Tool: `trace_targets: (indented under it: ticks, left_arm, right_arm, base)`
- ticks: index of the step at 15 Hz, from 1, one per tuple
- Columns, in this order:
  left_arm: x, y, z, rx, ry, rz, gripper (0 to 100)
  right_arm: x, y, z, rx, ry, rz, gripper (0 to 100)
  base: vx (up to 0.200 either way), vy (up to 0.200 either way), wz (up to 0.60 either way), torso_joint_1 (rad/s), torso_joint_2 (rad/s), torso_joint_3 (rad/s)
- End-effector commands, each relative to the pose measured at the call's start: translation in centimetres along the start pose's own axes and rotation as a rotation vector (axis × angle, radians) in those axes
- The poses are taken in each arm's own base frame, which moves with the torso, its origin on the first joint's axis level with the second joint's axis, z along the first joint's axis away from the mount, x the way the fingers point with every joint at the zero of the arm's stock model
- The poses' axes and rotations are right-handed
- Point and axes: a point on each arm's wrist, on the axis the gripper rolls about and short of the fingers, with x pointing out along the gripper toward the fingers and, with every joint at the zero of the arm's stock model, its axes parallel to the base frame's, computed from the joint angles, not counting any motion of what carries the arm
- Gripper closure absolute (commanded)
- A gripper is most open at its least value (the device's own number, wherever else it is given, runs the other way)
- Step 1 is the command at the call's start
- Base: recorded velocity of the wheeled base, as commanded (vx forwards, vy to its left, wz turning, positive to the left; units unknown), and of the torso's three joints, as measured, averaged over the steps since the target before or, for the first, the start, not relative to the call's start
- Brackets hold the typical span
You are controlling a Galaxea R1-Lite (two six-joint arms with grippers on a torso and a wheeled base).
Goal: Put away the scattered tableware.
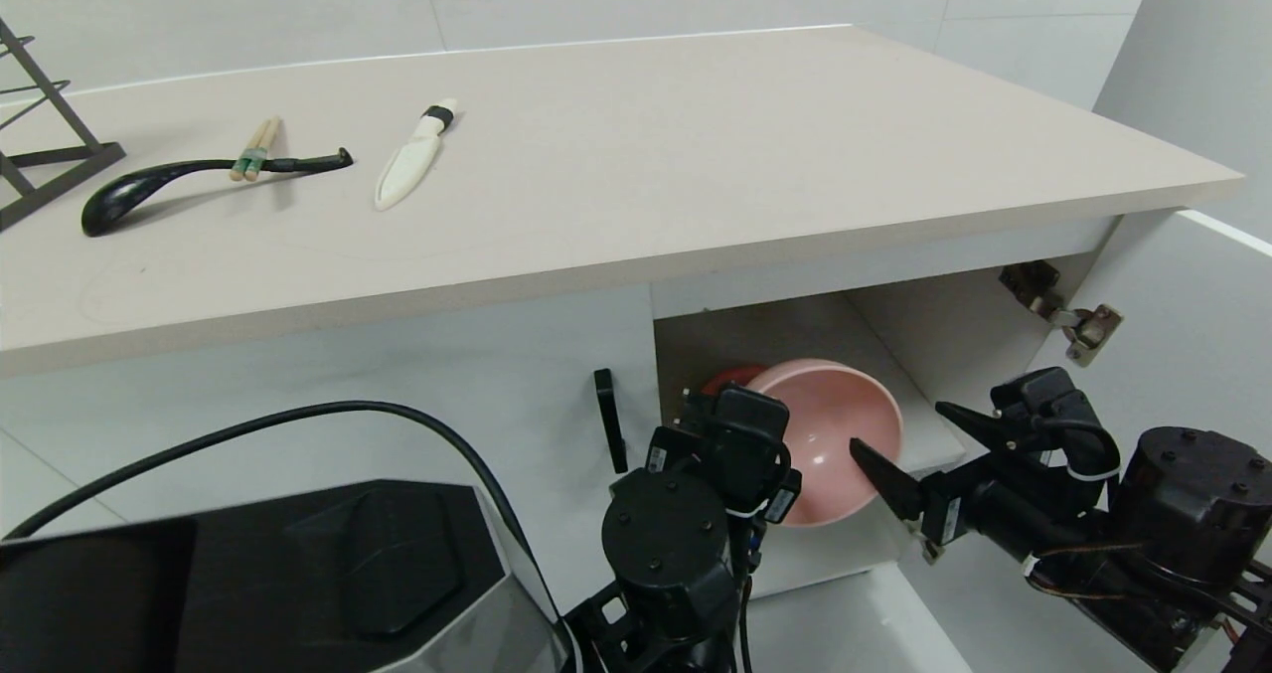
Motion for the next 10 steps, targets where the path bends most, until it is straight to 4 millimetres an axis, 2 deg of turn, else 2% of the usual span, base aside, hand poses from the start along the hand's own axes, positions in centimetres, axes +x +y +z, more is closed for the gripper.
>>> trace_targets:
  ticks: [1,7,8,10]
  left_arm:
    - [0.0,-0.1,-0.1,0.0,0.001,-0.002,100]
    - [-0.5,-0.6,0.2,-0.008,-0.006,-0.02,100]
    - [-0.7,-1.0,0.3,-0.013,-0.009,-0.034,0]
    - [-1.2,-1.3,0.7,-0.015,-0.018,-0.05,0]
  right_arm:
    - [0.1,0.0,0.0,0.0,0.0,0.001,100]
    - [-0.1,0.4,0.1,0.001,-0.007,0.016,100]
    - [0.0,0.4,0.2,0.002,-0.008,0.016,100]
    - [-0.1,0.4,0.2,0.002,-0.01,0.016,100]
  base:
    - [0.0,0.0,0.0,0.0,0.0,0.0]
    - [0.0,0.0,0.0,0.0,0.0,0.0]
    - [0.0,0.0,0.0,0.0,0.0,0.0]
    - [0.0,0.0,0.0,0.0,0.0,0.0]
